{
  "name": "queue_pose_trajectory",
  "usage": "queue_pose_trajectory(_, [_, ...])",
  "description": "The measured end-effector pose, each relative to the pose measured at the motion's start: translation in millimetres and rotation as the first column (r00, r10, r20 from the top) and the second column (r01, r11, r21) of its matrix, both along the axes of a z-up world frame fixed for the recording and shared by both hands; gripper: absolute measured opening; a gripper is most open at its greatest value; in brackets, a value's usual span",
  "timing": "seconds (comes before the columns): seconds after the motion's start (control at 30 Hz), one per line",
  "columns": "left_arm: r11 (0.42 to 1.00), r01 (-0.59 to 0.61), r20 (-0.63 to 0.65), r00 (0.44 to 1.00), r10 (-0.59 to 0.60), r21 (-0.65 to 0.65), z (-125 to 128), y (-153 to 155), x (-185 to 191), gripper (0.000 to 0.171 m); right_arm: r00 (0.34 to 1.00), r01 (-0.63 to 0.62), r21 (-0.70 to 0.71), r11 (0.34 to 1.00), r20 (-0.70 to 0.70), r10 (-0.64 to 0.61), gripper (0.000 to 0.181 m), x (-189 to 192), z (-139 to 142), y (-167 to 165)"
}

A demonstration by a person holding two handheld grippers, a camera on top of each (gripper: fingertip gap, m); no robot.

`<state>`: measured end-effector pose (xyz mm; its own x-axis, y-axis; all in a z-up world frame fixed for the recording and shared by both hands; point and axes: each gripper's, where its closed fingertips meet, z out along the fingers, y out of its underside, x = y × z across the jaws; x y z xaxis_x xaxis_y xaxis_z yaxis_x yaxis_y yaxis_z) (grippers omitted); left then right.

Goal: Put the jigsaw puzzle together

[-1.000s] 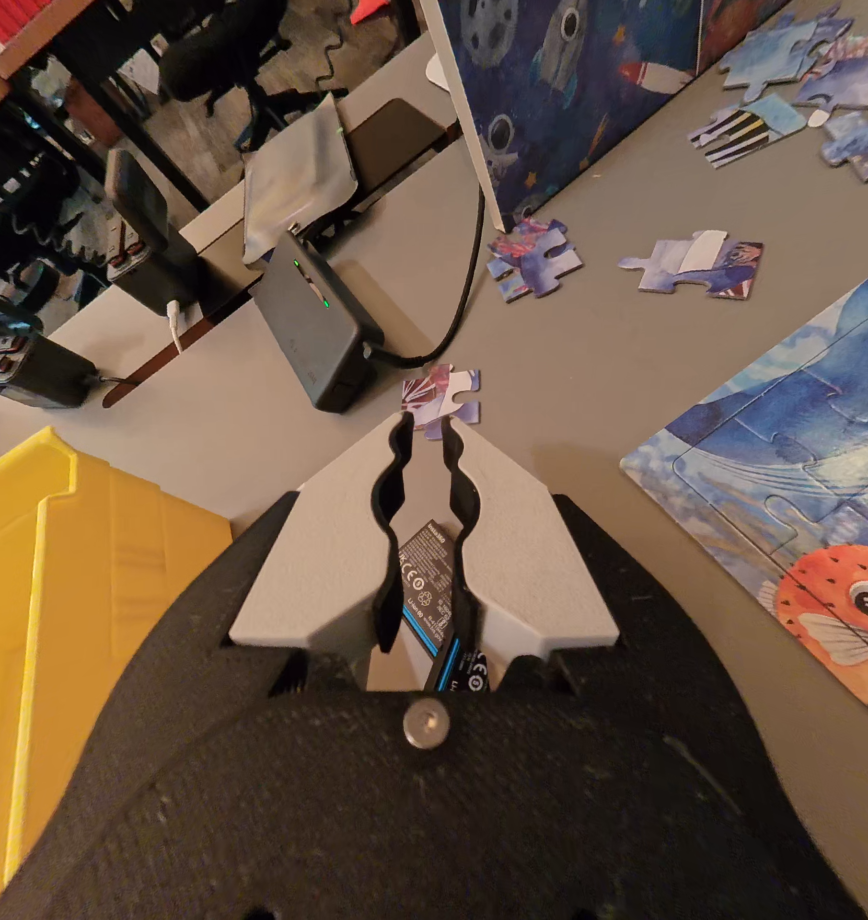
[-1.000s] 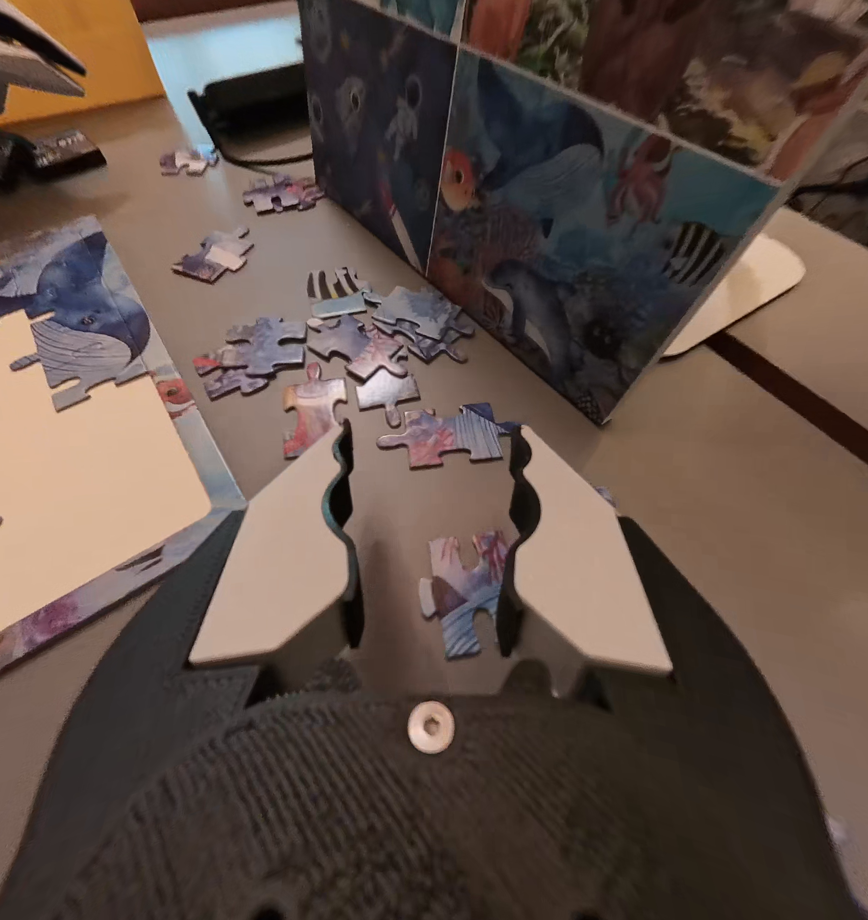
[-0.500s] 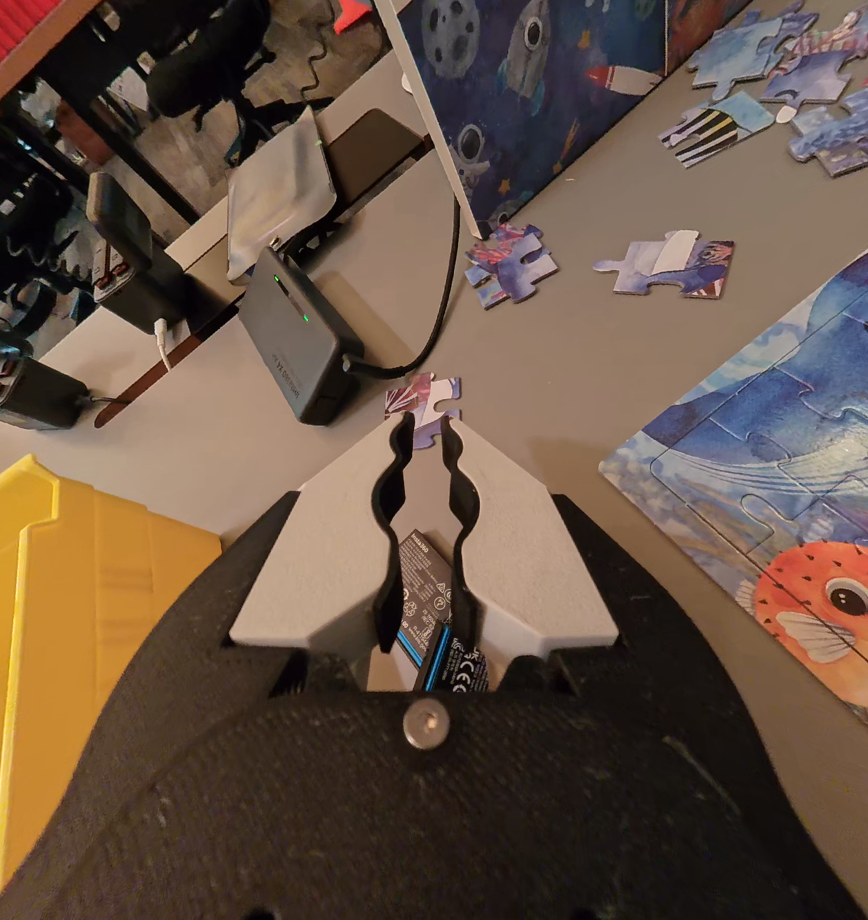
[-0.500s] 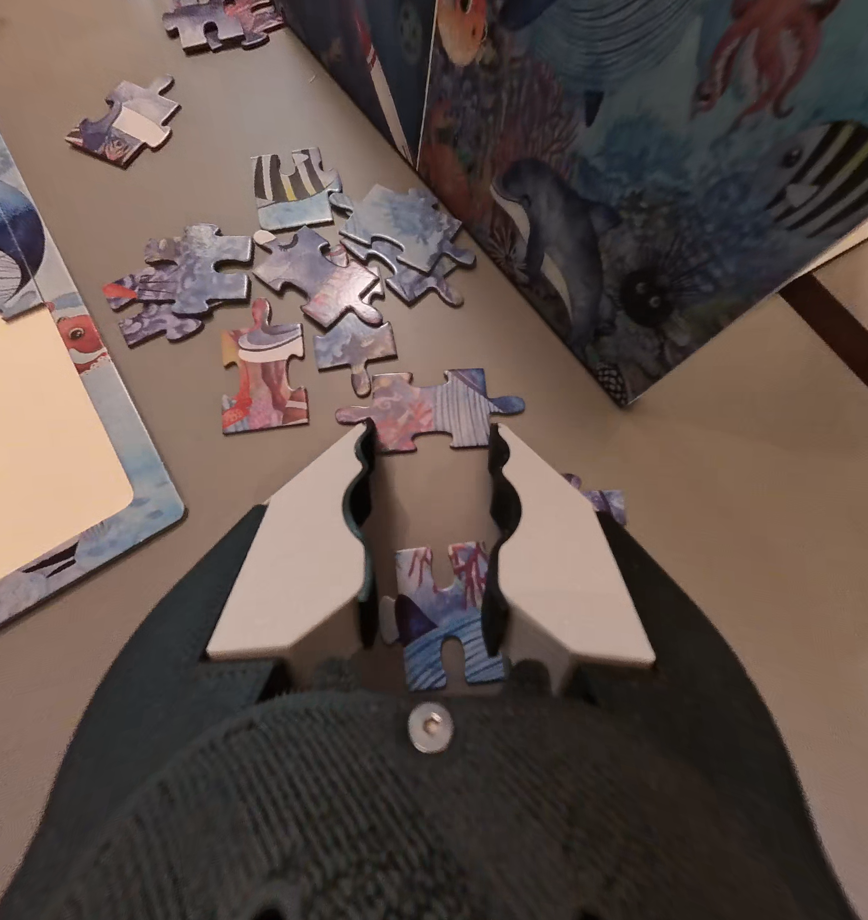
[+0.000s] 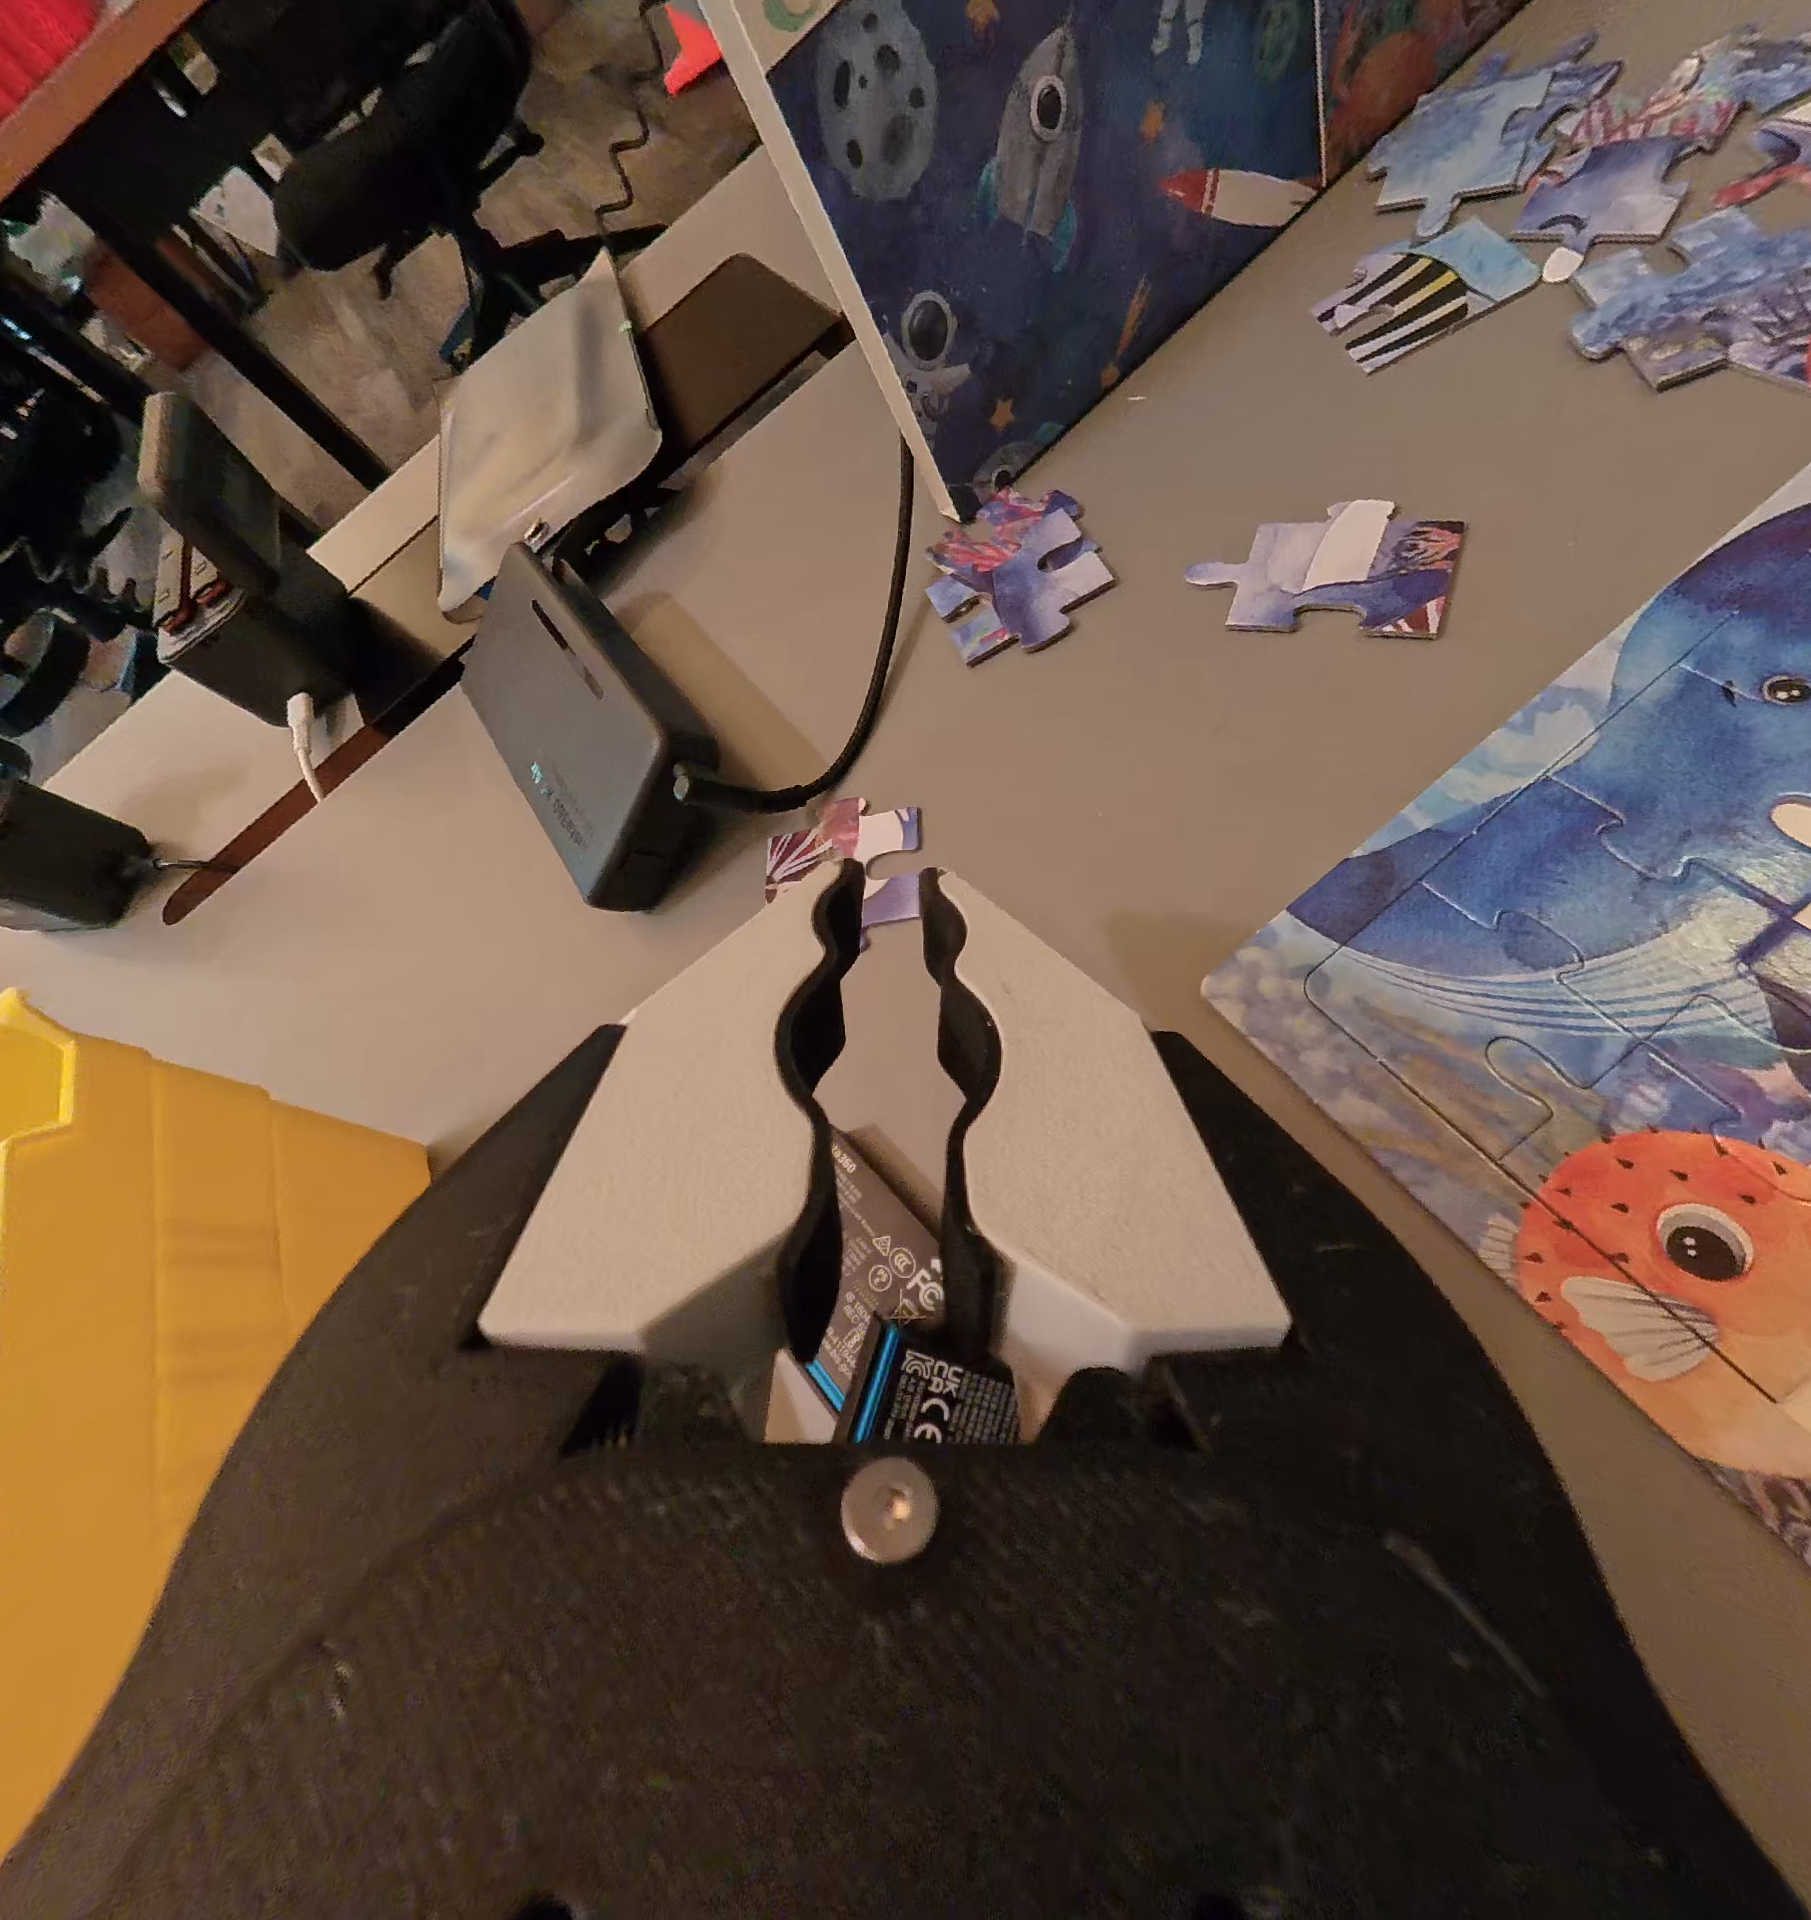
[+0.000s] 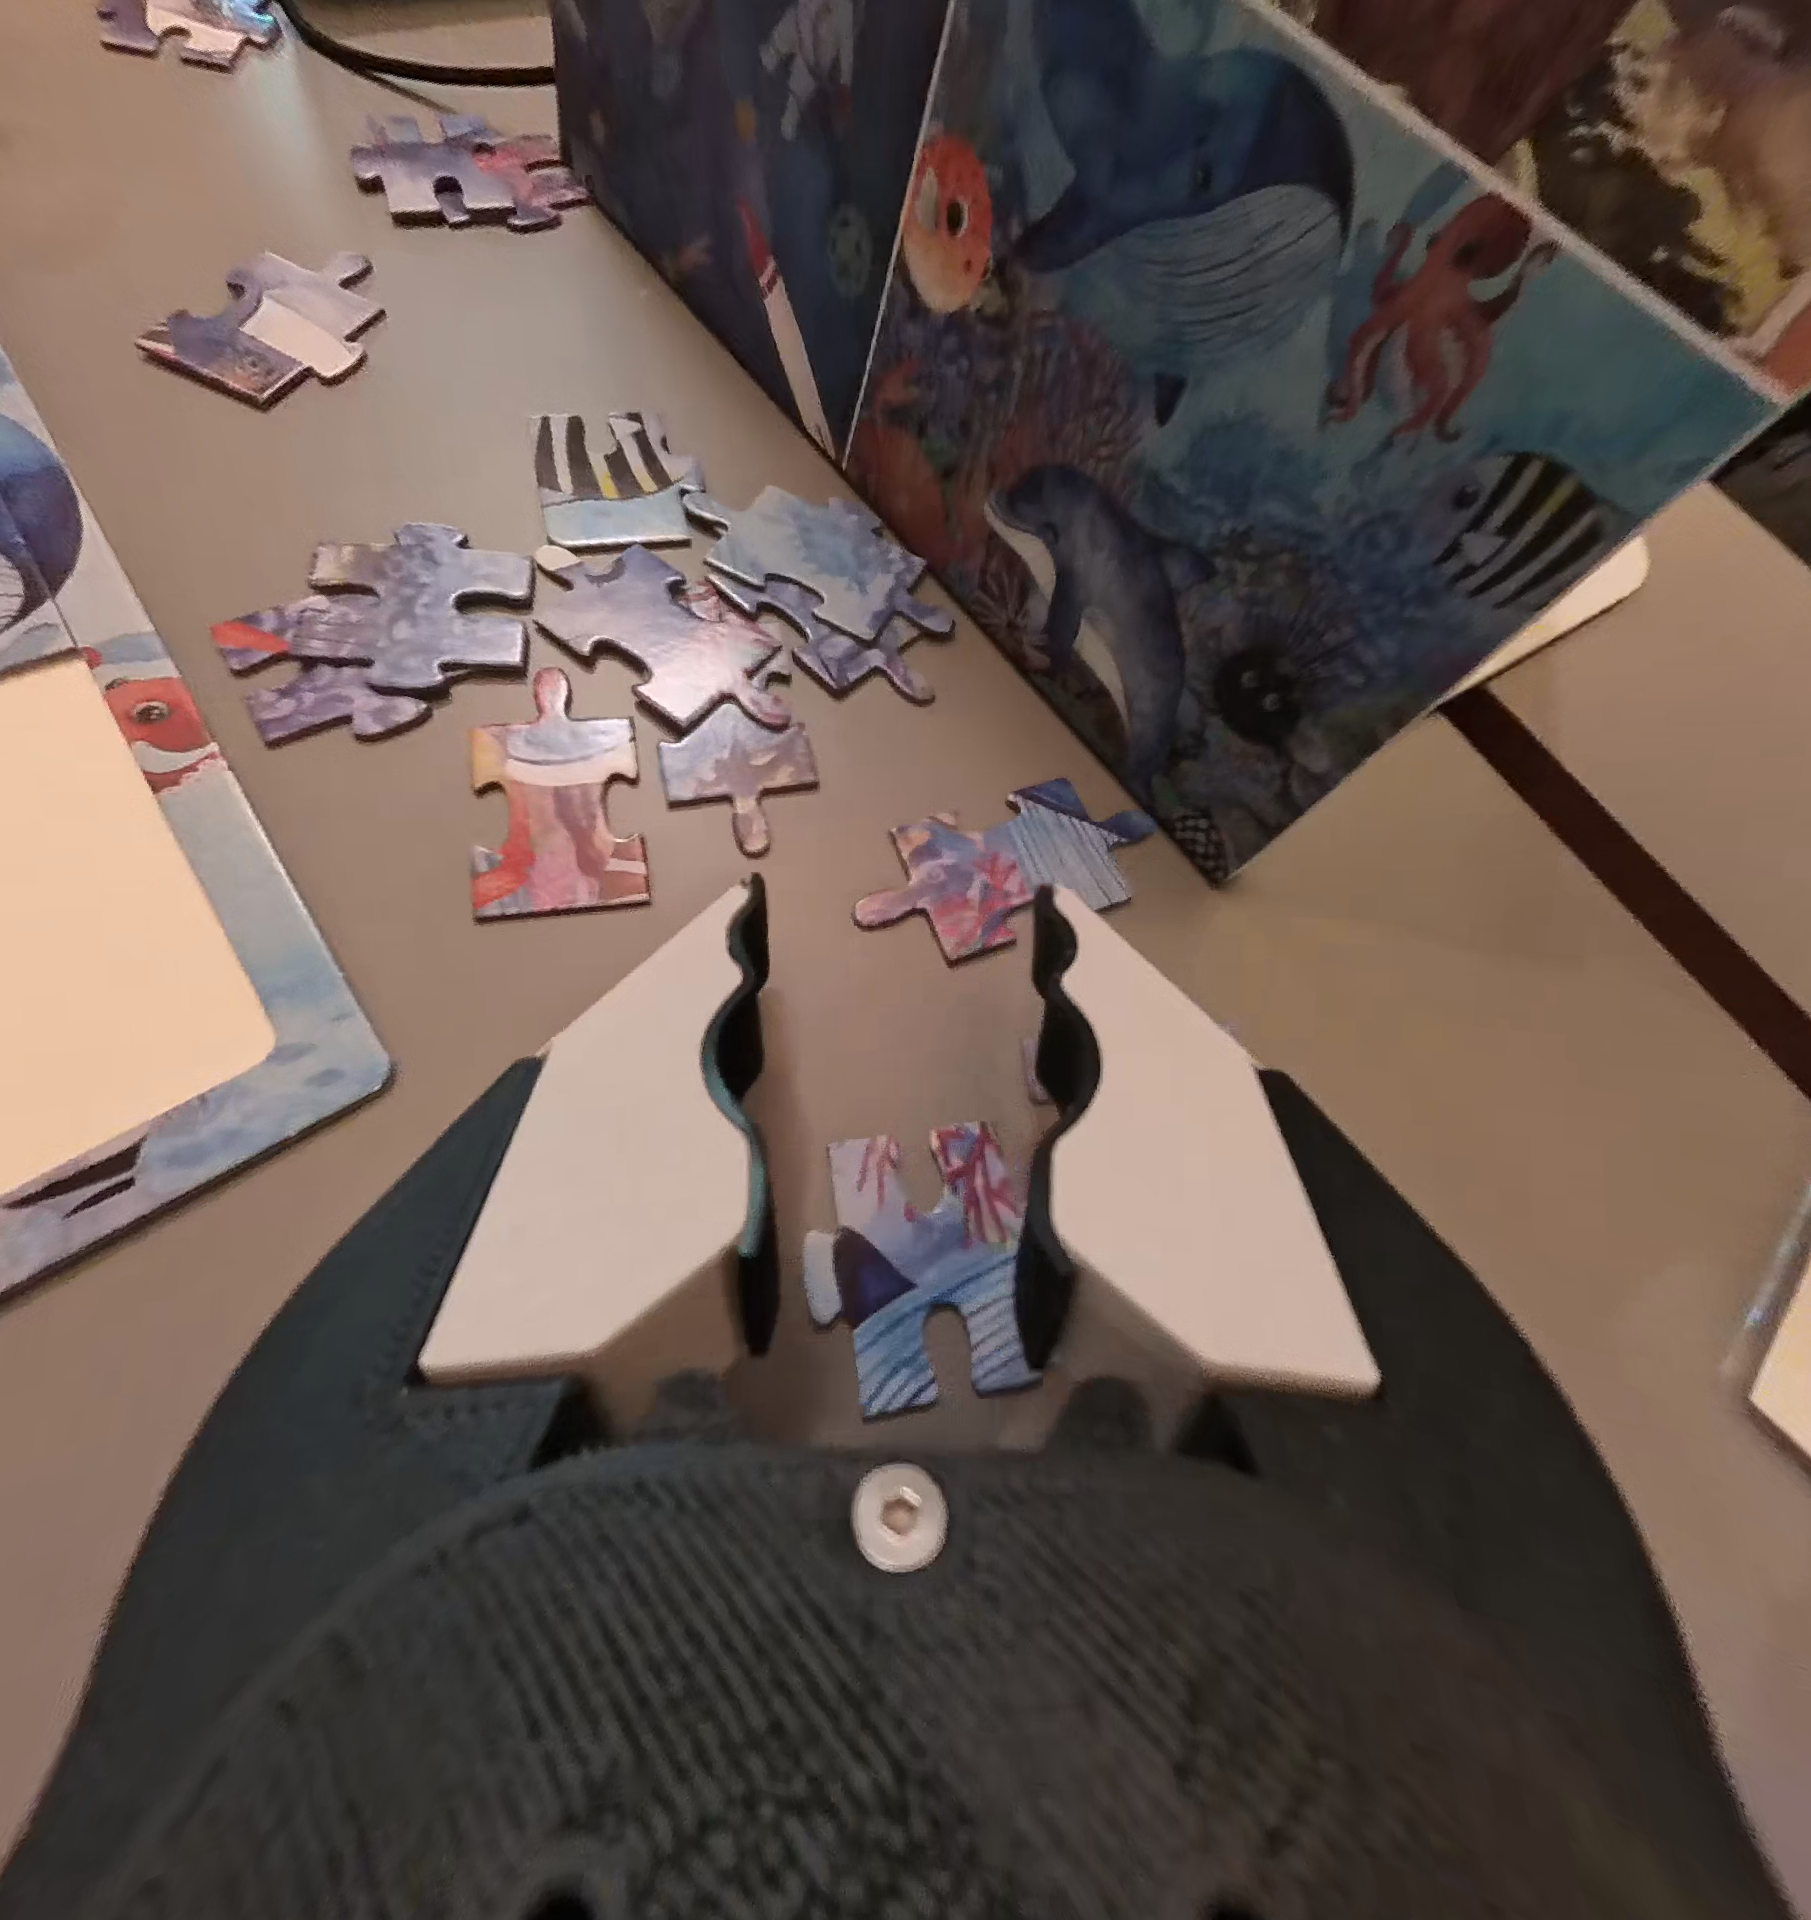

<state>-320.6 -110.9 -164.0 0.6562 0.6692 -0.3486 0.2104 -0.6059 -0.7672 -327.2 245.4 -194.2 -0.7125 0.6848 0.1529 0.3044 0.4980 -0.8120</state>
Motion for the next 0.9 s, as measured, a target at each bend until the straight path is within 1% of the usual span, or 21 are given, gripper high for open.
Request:
queue_pose_trajectory(0.13, [1.0,0.004,0.003,1.0,-0.004,-0.005,-1,2,0,0.009,0.998,-0.033,-0.019,0.999,0.056,0.034,0.064,-13,-4,-3])
queue_pose_trajectory(0.23, [1.0,0.007,0.015,1.0,-0.007,-0.01,-5,2,0,0.009,0.989,-0.081,0.024,0.996,0.127,0.078,0.067,-15,-17,-6])
queue_pose_trajectory(0.27, [1.0,0.007,0.02,1.0,-0.007,-0.013,-6,2,0,0.009,0.987,-0.095,0.028,0.995,0.129,0.091,0.064,-15,-18,-8])
queue_pose_trajectory(0.37, [1.0,0.01,0.031,0.999,-0.01,-0.016,-10,2,0,0.009,0.986,-0.101,0.025,0.995,0.134,0.097,0.072,-21,-18,-6])
queue_pose_trajectory(0.53, [0.999,0.02,0.035,0.999,-0.019,-0.029,-12,5,1,0.009,0.987,-0.098,0.026,0.995,0.134,0.093,0.078,-31,-18,3])
queue_pose_trajectory(0.6, [0.999,0.027,0.038,0.999,-0.025,-0.033,-12,6,2,0.009,0.976,-0.115,-0.005,0.993,0.188,0.114,0.074,-30,-21,2])
queue_pose_trajectory(0.7, [0.999,0.035,0.027,0.999,-0.034,-0.04,-10,9,4,0.01,0.971,-0.14,-0.009,0.99,0.193,0.139,0.072,-28,-21,1])
queue_pose_trajectory(0.77, [0.998,0.038,0.024,0.999,-0.037,-0.045,-10,9,4,0.01,0.966,-0.175,-0.015,0.984,0.189,0.175,0.048,-22,-20,-2])
queue_pose_trajectory(0.9, [0.999,0.033,0.021,0.999,-0.032,-0.043,-9,7,4,0.01,0.969,-0.164,-0.014,0.986,0.187,0.163,0.047,-16,-20,-2])
